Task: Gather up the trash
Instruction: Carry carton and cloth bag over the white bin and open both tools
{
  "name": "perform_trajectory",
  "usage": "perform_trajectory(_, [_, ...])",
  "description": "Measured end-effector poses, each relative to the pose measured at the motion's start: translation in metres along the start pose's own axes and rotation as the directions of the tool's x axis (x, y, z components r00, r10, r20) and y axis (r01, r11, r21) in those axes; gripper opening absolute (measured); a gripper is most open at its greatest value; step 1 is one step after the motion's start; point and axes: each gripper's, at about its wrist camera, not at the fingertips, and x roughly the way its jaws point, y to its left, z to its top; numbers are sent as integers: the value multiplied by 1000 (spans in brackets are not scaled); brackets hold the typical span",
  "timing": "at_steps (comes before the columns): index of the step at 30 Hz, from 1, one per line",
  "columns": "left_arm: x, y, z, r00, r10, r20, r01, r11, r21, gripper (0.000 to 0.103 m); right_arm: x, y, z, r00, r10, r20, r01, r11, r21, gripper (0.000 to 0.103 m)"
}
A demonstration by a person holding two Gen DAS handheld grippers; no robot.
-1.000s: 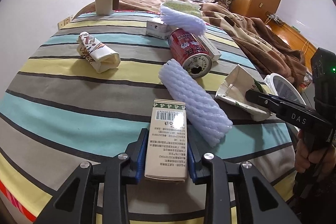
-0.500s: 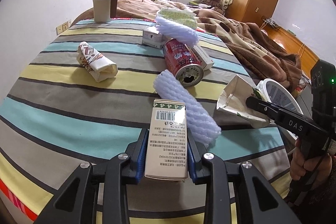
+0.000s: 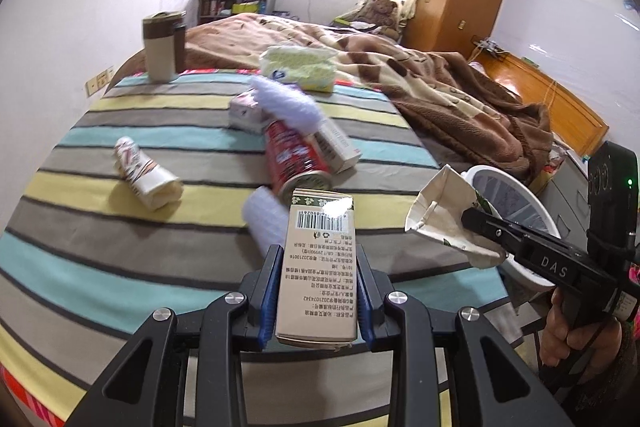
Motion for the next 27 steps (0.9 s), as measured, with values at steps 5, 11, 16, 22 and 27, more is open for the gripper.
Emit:
perform_trajectory(5, [5, -22, 10, 999, -37, 1, 37, 998, 43, 33, -19, -14, 1, 998, -36, 47, 34, 999, 39, 13])
perform_trajectory(11, [14, -53, 21, 995, -100, 3, 99, 991, 89, 33, -41, -38, 2, 991, -95, 94, 85, 991, 100, 13])
perform_trajectory(16, [22, -83, 28, 988, -156, -2, 155, 979, 129, 33, -58, -57, 1, 981, -151, 123, 132, 981, 145, 13])
perform_trajectory(22, [32, -114, 37, 975, -220, -17, 220, 961, 165, 33, -74, -75, 0, 966, -214, 147, 184, 963, 196, 13])
perform_trajectory(27, [42, -143, 40, 963, -267, -39, 269, 941, 206, 33, -82, -90, -1, 948, -283, 148, 245, 942, 230, 13])
